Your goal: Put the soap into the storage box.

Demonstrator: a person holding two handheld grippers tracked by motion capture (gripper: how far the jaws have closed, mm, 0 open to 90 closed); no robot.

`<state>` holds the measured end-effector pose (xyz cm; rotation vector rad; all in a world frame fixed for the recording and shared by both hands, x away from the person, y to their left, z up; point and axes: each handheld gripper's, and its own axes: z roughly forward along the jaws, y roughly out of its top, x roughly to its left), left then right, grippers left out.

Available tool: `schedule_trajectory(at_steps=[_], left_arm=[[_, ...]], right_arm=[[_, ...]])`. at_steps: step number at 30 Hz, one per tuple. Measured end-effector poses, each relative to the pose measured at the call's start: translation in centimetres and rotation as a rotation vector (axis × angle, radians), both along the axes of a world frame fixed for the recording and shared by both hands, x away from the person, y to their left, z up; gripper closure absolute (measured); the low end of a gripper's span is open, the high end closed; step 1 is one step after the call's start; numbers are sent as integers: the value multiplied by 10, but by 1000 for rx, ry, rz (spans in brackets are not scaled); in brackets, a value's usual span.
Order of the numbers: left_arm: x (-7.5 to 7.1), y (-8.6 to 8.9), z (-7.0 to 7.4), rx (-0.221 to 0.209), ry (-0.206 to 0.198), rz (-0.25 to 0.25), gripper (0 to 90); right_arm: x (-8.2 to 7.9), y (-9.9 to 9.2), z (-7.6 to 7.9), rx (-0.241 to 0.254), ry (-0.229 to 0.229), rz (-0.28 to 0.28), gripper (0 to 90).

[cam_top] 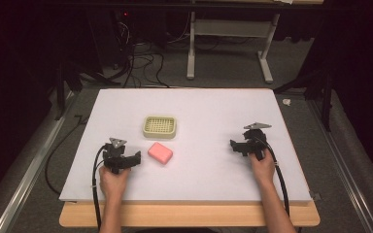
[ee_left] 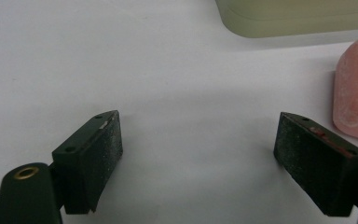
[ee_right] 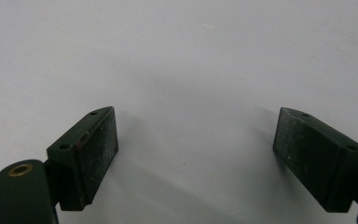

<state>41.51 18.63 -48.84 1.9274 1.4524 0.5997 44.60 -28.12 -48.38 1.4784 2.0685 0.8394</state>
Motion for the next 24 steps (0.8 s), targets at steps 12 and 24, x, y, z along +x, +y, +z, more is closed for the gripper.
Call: schedule_trajectory(at_steps=[12, 24], left_arm=[[0, -1, 0, 0, -2, 3, 159], [-10, -5, 7, -36, 1, -54, 148]], right_arm=[[0, 0, 0, -1, 0, 1, 145], [0, 1, 0, -2, -3, 19, 146]])
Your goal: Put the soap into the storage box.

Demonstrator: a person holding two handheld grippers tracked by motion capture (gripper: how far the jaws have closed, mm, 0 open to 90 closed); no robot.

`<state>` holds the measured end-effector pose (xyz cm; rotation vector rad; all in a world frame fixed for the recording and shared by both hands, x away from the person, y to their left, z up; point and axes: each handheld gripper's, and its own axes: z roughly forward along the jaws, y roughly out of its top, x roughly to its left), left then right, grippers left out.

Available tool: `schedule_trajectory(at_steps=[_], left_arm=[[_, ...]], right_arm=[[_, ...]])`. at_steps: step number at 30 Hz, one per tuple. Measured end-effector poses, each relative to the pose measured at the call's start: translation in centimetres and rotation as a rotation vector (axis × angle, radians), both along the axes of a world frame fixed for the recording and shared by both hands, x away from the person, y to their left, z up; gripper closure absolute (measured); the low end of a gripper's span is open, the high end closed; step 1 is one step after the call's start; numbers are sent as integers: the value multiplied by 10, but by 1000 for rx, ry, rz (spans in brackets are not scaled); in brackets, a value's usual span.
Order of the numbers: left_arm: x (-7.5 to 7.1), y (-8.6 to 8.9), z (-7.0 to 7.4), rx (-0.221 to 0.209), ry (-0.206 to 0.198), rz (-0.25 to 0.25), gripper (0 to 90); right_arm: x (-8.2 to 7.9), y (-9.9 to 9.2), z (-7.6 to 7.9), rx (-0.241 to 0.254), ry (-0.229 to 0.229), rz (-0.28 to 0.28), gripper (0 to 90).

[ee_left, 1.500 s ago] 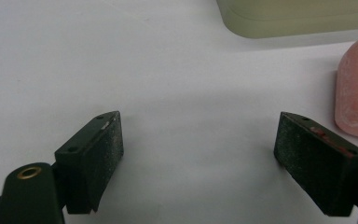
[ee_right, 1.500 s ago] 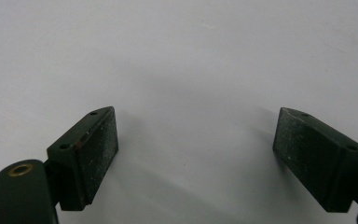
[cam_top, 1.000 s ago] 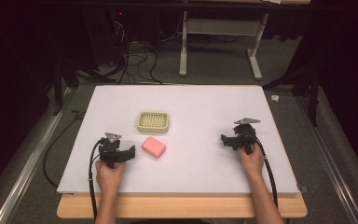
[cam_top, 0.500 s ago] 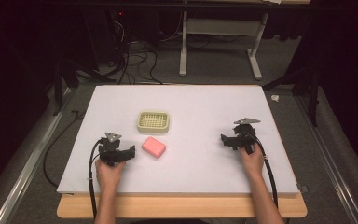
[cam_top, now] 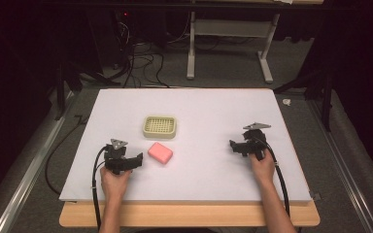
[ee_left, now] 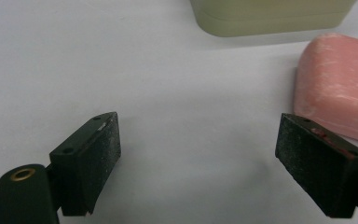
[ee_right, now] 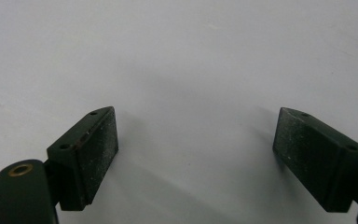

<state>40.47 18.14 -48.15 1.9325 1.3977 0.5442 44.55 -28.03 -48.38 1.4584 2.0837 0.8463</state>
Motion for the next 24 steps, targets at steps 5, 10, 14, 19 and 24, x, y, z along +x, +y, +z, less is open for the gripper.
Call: schedule_trajectory(at_steps=[5, 10, 14, 19, 24], left_arm=[[-9, -1, 9, -11, -29, -22, 148], [-20, -3, 17, -43, -56, -57, 145], [-24, -8, 22, -47, -70, -79, 143], [-28, -17, 28, -54, -85, -118, 136], [-29, -29, 34, -50, -87, -153, 126]], right_arm=[[0, 0, 0, 0, 1, 3, 145], [0, 0, 0, 0, 4, 4, 146], [0, 0, 0, -2, 2, 8, 146], [0, 0, 0, -3, 2, 9, 146], [0, 0, 0, -3, 2, 12, 146]])
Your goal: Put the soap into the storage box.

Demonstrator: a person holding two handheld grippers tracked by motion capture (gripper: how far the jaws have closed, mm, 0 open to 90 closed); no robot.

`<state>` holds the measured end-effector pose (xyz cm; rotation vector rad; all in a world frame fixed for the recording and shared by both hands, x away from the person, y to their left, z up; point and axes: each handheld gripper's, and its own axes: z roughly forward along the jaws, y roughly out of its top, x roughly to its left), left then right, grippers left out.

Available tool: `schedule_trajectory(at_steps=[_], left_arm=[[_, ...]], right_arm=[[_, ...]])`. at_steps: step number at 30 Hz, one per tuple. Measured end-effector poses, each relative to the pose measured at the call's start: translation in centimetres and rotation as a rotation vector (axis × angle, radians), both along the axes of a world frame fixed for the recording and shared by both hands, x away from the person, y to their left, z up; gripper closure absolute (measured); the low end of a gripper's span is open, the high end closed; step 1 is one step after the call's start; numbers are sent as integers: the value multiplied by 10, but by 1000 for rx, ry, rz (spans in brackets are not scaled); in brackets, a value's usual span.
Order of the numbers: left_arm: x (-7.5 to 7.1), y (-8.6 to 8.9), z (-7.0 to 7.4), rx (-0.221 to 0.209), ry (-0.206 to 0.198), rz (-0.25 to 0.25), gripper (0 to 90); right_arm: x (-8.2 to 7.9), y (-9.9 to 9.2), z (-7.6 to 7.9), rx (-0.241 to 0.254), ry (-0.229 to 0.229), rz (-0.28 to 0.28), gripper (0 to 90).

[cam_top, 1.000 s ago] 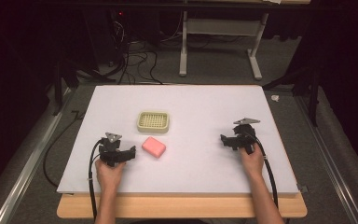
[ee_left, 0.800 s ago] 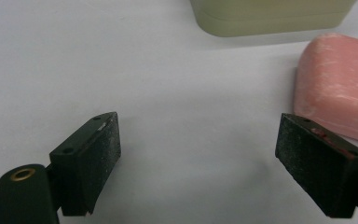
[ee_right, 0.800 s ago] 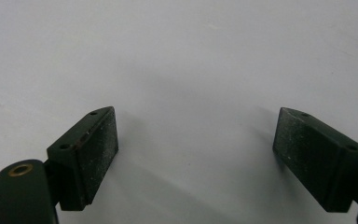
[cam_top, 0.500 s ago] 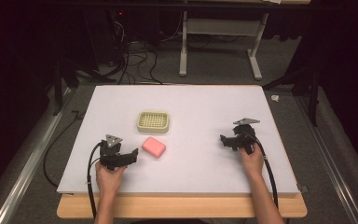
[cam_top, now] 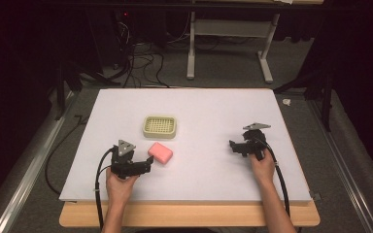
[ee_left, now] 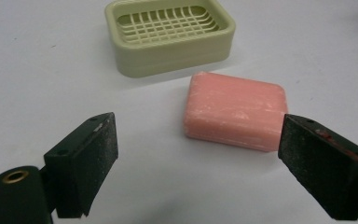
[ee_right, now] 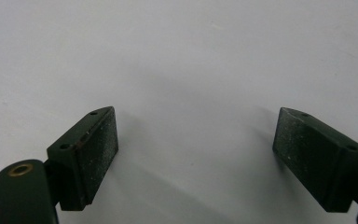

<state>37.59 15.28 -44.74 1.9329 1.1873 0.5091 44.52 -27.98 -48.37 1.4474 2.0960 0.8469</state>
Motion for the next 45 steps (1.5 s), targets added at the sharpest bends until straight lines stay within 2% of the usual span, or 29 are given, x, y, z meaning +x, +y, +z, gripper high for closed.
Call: schedule_trajectory(at_steps=[8, 18, 23, 32, 45], left_arm=[[6, -17, 3, 29, 11, -47, 101], [21, -30, 5, 38, 22, -74, 79], [27, -35, 1, 40, 43, -80, 72], [36, -48, -8, 73, 54, -87, 58], [42, -54, -18, 90, 71, -97, 74]], right_arm=[[0, 0, 0, 1, 1, 0, 146], [0, 0, 0, 0, 0, 2, 146], [0, 0, 0, 1, 0, 4, 146], [0, 0, 0, 0, 0, 7, 147], [0, 0, 0, 0, 0, 7, 147]])
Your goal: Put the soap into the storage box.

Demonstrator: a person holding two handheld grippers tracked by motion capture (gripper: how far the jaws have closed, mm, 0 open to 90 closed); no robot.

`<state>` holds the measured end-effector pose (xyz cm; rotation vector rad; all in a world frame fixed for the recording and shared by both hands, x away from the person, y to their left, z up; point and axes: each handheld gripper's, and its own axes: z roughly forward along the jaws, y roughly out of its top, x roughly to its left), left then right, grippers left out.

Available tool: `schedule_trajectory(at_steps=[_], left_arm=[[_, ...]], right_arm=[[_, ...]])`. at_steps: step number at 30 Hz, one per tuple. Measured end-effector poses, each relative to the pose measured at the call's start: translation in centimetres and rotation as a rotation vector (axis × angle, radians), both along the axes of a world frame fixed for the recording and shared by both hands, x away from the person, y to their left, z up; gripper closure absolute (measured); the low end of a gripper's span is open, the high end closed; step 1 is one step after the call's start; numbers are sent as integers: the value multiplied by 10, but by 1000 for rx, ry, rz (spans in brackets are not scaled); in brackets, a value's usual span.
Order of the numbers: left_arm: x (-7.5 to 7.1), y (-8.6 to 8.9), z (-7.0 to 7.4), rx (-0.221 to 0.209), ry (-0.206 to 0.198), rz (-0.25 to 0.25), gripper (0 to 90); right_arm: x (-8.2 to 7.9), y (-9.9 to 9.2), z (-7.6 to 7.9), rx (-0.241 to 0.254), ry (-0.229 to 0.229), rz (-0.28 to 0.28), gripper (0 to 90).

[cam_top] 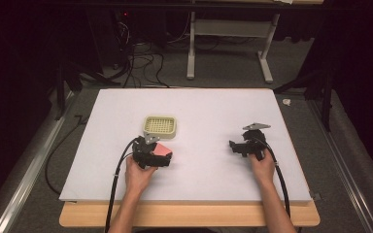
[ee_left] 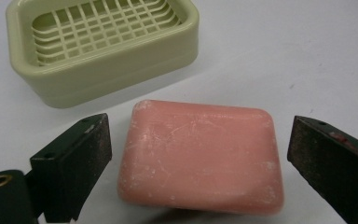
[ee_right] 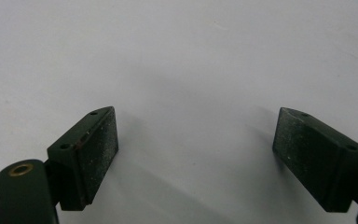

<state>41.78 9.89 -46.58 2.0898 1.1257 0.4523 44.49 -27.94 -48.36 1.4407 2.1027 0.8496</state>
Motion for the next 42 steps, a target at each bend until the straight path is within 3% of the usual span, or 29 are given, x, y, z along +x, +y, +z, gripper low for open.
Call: schedule_trajectory(at_steps=[21, 26, 29, 34, 42], left_arm=[[4, -3, -13, 12, 15, -5, 135], [3, -5, -15, 30, 7, -7, 135], [2, -7, -17, 63, -4, -14, 134], [1, -3, -21, 17, -10, -9, 135], [1, -4, -21, 18, -8, -4, 138]], right_arm=[[0, 0, 0, 0, 0, 1, 147], [0, 0, 0, 0, 0, 1, 147], [0, 0, 0, 0, 0, 1, 147], [0, 0, 0, 0, 0, 2, 147], [0, 0, 0, 0, 0, 2, 147]])
